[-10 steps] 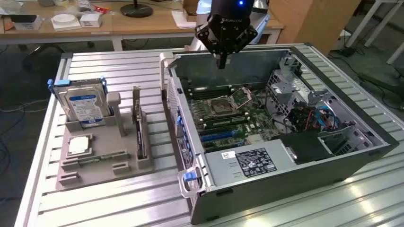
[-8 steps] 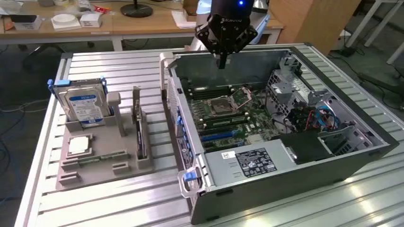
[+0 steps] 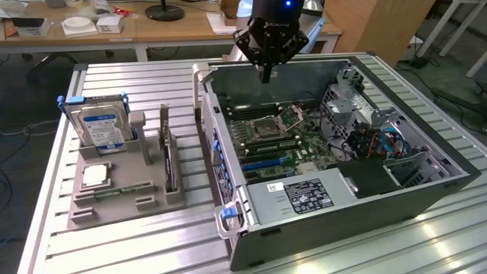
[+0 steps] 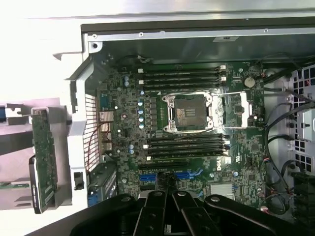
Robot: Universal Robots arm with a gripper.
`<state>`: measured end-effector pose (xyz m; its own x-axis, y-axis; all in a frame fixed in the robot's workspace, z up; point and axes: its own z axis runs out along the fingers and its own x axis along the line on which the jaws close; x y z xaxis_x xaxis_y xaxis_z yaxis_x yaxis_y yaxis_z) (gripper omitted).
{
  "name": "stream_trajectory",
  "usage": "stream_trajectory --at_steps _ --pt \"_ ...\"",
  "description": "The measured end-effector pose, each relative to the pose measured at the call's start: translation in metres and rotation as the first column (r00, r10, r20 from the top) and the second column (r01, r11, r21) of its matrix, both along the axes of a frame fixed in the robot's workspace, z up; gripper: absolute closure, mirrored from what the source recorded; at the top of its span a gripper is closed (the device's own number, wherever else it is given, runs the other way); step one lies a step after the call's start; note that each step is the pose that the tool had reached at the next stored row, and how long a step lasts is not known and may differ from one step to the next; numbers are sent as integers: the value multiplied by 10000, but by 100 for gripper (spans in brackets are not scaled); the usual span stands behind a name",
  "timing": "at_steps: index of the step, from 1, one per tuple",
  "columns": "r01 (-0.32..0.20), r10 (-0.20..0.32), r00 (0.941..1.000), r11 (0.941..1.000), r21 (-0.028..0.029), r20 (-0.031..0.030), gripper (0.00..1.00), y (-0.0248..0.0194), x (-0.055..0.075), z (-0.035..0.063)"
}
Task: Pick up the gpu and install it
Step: 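Reach for the gpu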
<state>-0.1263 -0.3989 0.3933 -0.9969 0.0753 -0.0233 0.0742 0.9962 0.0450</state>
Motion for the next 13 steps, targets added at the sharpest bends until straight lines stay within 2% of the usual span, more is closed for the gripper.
stream_trajectory --at_steps 13 --pt "0 0 10000 10000 1 1 90 0 -221 -1"
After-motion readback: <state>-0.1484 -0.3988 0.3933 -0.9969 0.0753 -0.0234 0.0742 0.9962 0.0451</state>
